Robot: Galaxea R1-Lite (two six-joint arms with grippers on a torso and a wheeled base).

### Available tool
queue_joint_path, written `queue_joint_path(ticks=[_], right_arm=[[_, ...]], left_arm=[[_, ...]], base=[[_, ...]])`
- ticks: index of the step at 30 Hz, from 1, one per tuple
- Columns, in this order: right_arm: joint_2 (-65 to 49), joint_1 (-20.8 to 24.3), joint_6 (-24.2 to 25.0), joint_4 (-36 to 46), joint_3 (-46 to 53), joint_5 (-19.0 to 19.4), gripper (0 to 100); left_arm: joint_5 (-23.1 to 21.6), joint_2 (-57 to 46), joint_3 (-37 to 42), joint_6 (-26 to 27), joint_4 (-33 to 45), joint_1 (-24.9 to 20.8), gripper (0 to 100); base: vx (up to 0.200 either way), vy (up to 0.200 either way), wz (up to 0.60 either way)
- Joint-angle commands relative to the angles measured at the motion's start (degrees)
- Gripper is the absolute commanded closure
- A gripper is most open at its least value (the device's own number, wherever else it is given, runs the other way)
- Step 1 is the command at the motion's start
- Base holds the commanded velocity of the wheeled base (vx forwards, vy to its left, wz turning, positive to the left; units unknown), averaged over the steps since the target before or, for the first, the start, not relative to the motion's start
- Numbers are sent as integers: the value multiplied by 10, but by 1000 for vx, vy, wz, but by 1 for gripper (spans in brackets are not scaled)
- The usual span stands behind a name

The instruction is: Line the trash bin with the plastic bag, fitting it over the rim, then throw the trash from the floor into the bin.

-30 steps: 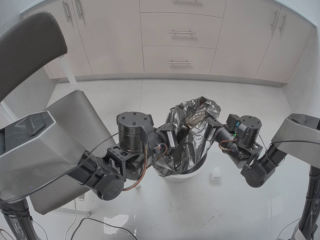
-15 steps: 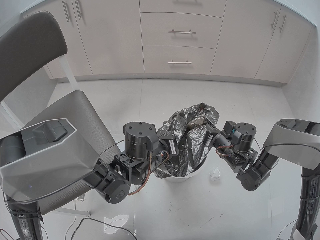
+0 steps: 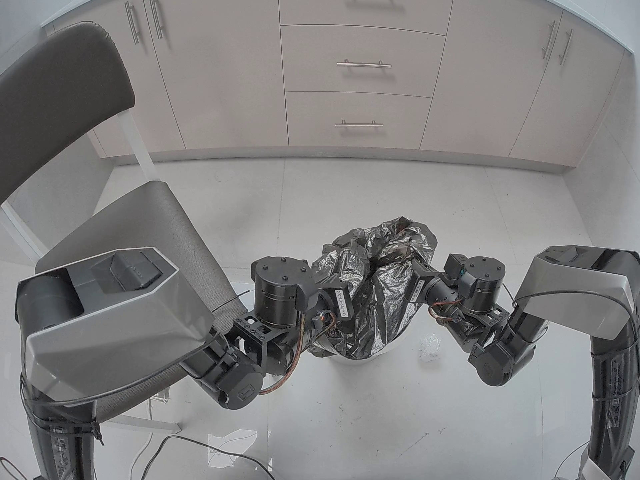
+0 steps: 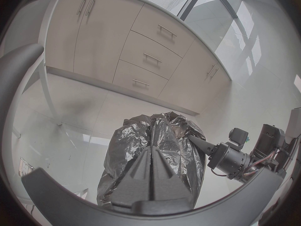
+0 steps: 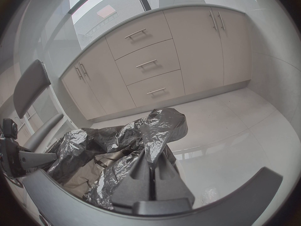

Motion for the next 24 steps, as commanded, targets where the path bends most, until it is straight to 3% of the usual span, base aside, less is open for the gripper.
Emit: queue_joint_path(ticks=[1, 10, 24], right_arm=[[21, -9, -1, 0, -8, 0, 100], [31, -30, -2, 0, -2, 1, 100], [25, -26, -6, -44, 94, -8, 100]], left_arm=[[0, 18, 0, 0, -1, 4, 100], [1, 41, -3, 1, -5, 12, 100], [8, 81, -11, 1, -6, 17, 100]], base=[[0, 0, 0], [0, 0, 0], [0, 0, 0]])
